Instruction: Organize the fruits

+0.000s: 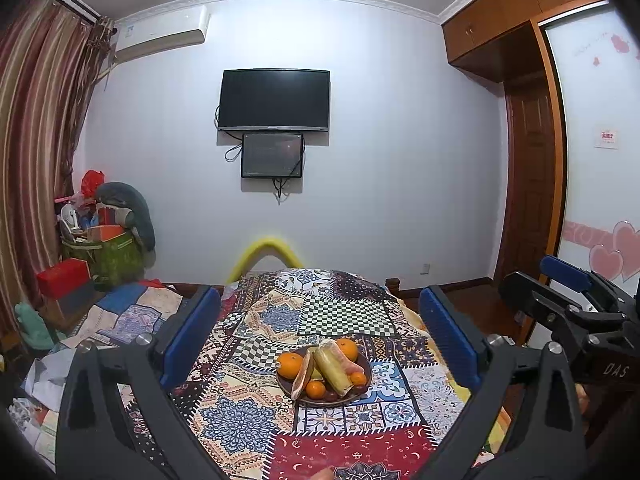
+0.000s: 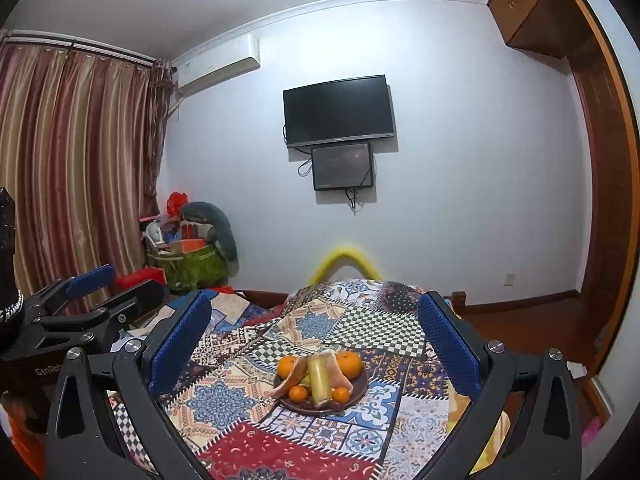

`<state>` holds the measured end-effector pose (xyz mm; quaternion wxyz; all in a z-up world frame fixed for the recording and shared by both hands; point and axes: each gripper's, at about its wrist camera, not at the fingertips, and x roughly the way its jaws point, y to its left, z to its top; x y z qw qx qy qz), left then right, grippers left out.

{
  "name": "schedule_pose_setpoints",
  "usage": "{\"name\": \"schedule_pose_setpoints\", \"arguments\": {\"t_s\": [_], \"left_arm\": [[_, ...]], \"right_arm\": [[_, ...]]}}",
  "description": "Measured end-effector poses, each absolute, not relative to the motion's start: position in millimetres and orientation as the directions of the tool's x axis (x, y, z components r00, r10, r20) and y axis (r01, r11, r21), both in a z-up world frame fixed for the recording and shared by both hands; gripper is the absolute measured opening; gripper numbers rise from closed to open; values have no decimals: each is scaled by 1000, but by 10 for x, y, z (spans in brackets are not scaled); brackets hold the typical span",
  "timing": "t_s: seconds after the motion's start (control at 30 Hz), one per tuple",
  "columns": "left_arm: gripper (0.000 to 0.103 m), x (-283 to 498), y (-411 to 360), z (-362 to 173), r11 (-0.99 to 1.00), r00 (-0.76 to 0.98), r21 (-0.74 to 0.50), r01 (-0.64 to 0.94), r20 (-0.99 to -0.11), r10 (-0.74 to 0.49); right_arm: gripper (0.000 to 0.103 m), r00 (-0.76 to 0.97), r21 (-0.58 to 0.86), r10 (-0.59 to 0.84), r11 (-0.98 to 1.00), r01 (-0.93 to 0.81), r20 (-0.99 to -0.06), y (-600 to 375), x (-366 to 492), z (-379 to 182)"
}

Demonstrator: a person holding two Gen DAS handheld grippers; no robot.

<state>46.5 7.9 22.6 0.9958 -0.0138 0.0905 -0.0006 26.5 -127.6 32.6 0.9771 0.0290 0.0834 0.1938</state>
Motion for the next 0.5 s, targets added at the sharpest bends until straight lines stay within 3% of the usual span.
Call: {"name": "schedule_pose_setpoints", "arguments": {"t_s": [0.5], "left_arm": [[101, 439, 51, 214, 1000, 984, -20, 13, -176, -16]], "right_arm": [[103, 915, 86, 374, 927, -364, -151, -1278, 252, 328]]}}
